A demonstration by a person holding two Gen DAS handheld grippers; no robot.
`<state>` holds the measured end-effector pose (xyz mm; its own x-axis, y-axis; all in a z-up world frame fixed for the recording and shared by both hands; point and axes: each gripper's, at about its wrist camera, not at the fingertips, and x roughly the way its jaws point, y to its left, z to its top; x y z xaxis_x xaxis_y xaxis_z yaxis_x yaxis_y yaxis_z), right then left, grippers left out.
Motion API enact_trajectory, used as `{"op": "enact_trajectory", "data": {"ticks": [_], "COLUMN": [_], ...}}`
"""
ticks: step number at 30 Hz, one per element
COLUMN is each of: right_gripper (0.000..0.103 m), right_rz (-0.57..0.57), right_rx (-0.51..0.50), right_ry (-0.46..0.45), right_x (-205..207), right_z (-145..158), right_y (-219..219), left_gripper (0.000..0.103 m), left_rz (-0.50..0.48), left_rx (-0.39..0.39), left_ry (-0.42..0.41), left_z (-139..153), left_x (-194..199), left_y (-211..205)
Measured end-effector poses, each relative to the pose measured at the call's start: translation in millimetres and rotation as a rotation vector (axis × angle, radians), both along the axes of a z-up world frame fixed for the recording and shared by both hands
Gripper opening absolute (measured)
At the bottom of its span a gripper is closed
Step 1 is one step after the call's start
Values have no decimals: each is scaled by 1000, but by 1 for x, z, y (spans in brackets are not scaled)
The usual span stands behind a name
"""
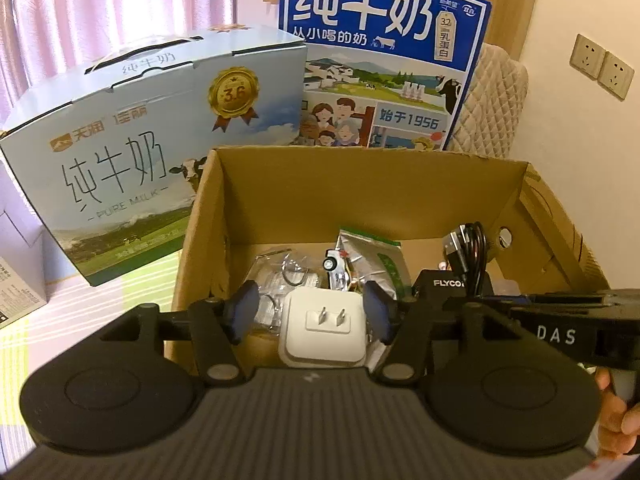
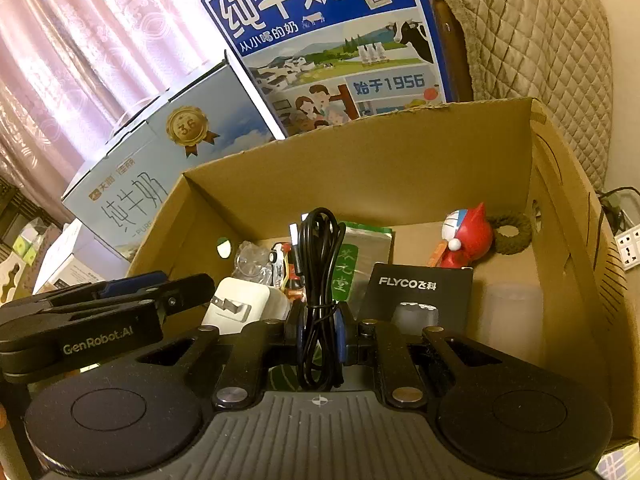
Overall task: Organize objects
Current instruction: 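Lower the charger and cable into the box with both tools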
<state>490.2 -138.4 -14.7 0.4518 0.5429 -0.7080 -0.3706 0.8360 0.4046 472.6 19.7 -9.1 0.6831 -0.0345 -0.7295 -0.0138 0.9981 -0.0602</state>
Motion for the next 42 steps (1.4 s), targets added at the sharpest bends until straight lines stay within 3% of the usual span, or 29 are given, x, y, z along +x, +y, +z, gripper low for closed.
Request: {"op": "enact_trajectory", "data": {"ticks": [8,11,13,15,18,23,42], "right_gripper": [12,13,24,43,49,58,70], "right_rz": [-16,-29,-27,-25,-12,21,-35], "right_rx": [23,26,7,30,21,-10,-21], "right_ry": [3,-44,-63,-75,-98,-135,-134], "right_x": [6,8,11,9,4,-7,-36], "right_z": [-1,4,7,10,15,19,35], "right_y": [4,7,9,6,3,-1,-45], "left_gripper": [59,66,69,74,84,90,101], "left_rz": [12,21,24,33,39,46,48], "left_rx": [4,9,14,23,33,27,23], "left_ry": [-10,-16,-18,-21,-31,-45,-71], "left_z": [5,7,9,10,12,17,37], "left_x": [-2,0,0,0,-3,-6,-37], "left_y": [6,8,9,9,9,9,-3]}}
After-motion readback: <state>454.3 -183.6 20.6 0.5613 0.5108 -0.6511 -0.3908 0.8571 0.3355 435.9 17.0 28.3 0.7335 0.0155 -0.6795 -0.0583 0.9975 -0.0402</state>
